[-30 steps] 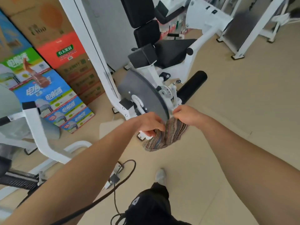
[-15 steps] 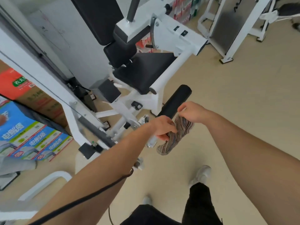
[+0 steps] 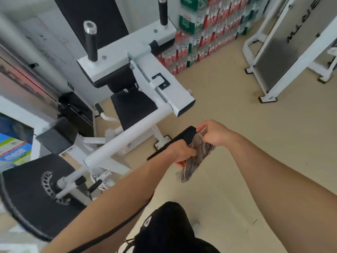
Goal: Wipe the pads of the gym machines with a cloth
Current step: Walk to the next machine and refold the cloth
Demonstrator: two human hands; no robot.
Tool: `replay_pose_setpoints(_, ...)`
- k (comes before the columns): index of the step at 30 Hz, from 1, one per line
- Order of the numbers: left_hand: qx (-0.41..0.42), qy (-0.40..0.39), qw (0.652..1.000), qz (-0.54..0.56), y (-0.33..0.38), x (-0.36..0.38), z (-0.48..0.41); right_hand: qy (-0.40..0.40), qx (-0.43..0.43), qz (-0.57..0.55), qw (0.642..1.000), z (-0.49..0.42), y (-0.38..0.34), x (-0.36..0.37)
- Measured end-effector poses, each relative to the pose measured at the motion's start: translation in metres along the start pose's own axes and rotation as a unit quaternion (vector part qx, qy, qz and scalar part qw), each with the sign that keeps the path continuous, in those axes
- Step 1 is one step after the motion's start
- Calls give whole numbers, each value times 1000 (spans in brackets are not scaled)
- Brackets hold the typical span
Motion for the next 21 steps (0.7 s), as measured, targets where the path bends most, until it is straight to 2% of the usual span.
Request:
replay_pose_setpoints(4,8,-19,1000,15,80,17,-66,-3,11,-1,1000,-67,46,-67)
replay_pose_setpoints(8,55,-3,998,43,168,15,-146,11,27,-22,999,-148,76,-140)
replay_pose_setpoints(11,63,-2,993,103,233,2,-203,22,35,-33,999,-208,88,-196)
replay_pose_setpoints(16,72,35,984,158,311,-42,-274,9,25,-57,998,-295,84,-277)
replay_pose_setpoints(21,42,64,979,188,348,-93,-337,-36,-45,-33,998,-381,56,-324)
Point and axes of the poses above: each hand's wrist, its own z-axis away from the middle knuckle, its own x-axis out of the palm, y = z × x, the point moved 5 cm from there along -z, towards the middle knuckle, and after that the axes turned 1 degree about z, right-handed, at the moved point
